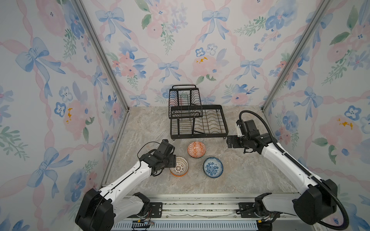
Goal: Load bowls into a dish rack
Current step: Pick up the bowl.
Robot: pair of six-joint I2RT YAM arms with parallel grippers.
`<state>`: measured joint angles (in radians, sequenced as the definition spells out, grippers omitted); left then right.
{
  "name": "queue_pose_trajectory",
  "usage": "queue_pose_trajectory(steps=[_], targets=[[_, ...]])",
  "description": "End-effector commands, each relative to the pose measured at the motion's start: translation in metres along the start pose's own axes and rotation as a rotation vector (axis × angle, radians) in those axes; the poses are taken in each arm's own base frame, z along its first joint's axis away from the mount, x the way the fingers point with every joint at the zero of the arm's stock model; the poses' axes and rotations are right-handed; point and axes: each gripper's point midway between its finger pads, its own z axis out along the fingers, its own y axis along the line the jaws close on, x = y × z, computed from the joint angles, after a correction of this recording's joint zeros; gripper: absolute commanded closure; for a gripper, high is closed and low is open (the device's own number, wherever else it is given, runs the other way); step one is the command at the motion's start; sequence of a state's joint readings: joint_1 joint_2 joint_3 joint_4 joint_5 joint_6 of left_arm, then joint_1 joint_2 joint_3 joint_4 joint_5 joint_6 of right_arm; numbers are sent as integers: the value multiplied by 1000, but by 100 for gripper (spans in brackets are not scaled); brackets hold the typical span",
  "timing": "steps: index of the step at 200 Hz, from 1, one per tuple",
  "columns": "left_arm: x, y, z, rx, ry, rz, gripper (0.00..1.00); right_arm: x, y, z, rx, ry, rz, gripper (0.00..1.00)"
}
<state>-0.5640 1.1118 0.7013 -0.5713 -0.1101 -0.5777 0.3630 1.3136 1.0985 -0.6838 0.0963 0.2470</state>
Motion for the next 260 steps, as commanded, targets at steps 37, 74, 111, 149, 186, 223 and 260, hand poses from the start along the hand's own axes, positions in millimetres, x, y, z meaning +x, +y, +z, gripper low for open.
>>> queue_pose_trajectory(steps=[37,74,111,149,186,223,260], targets=[[22,-2,3,-3,80,-15,63,10,5,11,-22,43,-4,3],[23,1,5,-26,98,4,73,10,3,9,-20,38,0,3],[24,2,6,-38,105,9,82,10,0,7,-18,32,7,3],[20,0,2,-35,96,15,94,12,-1,7,-18,29,11,3],[12,1,-8,-47,78,30,98,15,-3,8,-14,34,16,3],[1,-4,-14,-33,51,24,100,16,-3,8,-17,33,18,3],[-12,-10,-24,-13,13,30,100,17,-2,6,-23,31,9,3]])
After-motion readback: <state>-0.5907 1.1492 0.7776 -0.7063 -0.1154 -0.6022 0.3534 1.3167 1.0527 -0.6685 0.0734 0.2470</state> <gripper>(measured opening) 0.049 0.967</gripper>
